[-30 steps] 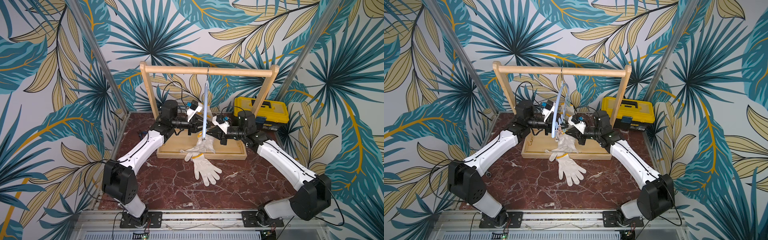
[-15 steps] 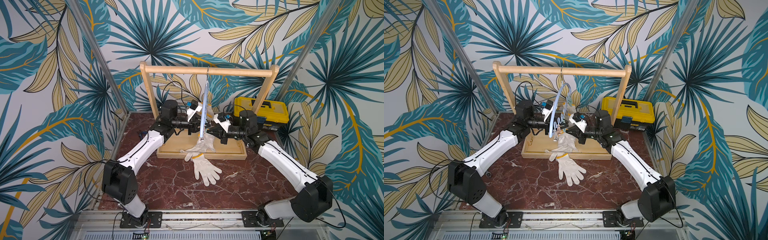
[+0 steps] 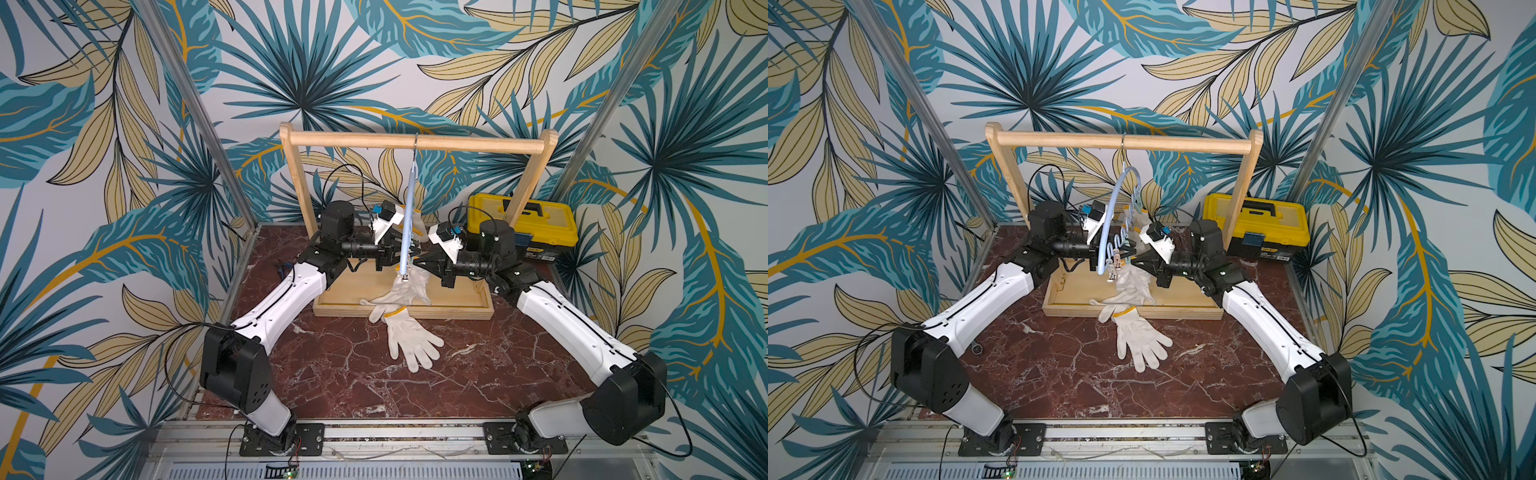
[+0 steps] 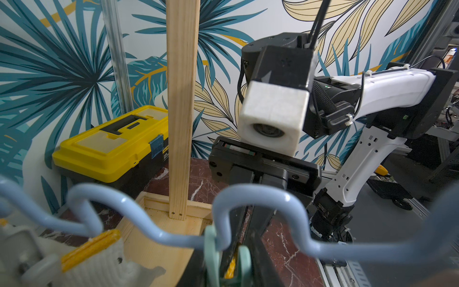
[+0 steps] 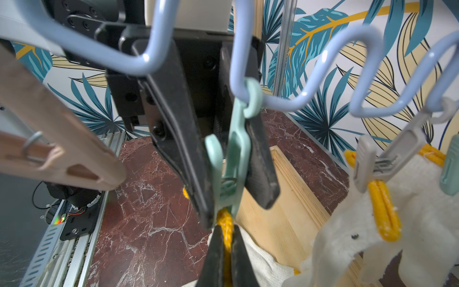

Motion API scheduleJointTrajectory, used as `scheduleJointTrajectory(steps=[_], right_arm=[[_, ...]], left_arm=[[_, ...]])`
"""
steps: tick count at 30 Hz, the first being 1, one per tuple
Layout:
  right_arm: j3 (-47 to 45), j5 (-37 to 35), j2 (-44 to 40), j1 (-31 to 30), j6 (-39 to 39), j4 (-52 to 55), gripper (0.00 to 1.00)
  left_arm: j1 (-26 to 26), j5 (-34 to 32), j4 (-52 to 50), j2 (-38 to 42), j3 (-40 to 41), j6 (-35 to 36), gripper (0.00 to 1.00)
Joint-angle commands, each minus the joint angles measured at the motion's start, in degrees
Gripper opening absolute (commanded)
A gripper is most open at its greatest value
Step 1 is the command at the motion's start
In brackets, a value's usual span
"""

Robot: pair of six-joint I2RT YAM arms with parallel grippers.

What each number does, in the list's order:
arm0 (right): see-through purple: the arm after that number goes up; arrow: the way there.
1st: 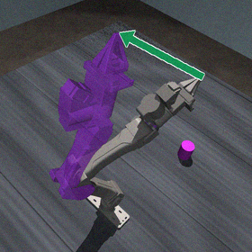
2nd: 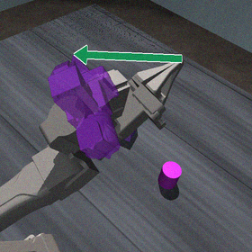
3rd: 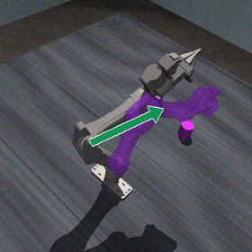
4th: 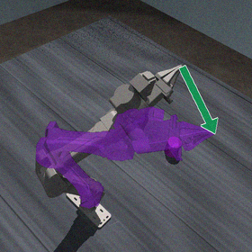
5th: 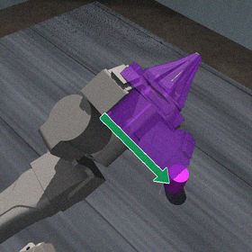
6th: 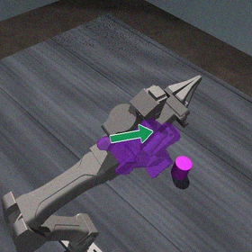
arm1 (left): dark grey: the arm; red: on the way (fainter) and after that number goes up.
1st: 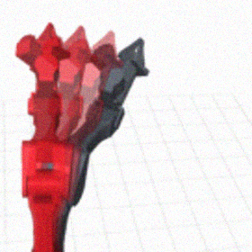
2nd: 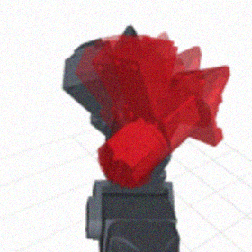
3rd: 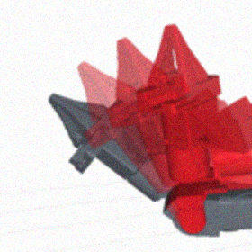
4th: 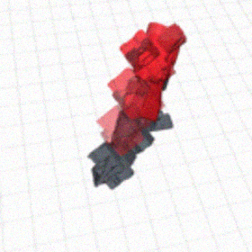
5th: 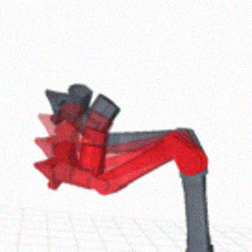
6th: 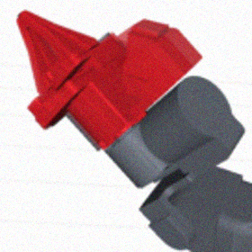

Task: Clip the gloves onto a hanger to dry
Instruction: Clamp the glove onto the hanger.

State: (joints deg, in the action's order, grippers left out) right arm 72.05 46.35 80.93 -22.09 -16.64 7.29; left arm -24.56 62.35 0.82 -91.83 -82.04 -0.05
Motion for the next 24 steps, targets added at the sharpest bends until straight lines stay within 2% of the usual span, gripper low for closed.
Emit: scheduleJointTrajectory(steps=[1,12,24], right_arm=[[1.3,3.2,-3.2,-0.2,1.5,-2.5,0.0],[1.2,4.7,-3.1,-0.1,3.5,-4.1,0.0],[-0.8,2.8,-4.8,-0.1,5.7,-7.0,0.0]], left_arm=[[-0.3,-1.0,-1.4,0.9,2.3,1.8,0.0],[-0.3,-1.3,-1.4,1.1,2.5,2.2,0.0],[-0.3,-1.1,-1.4,1.3,3.0,2.4,0.0]])
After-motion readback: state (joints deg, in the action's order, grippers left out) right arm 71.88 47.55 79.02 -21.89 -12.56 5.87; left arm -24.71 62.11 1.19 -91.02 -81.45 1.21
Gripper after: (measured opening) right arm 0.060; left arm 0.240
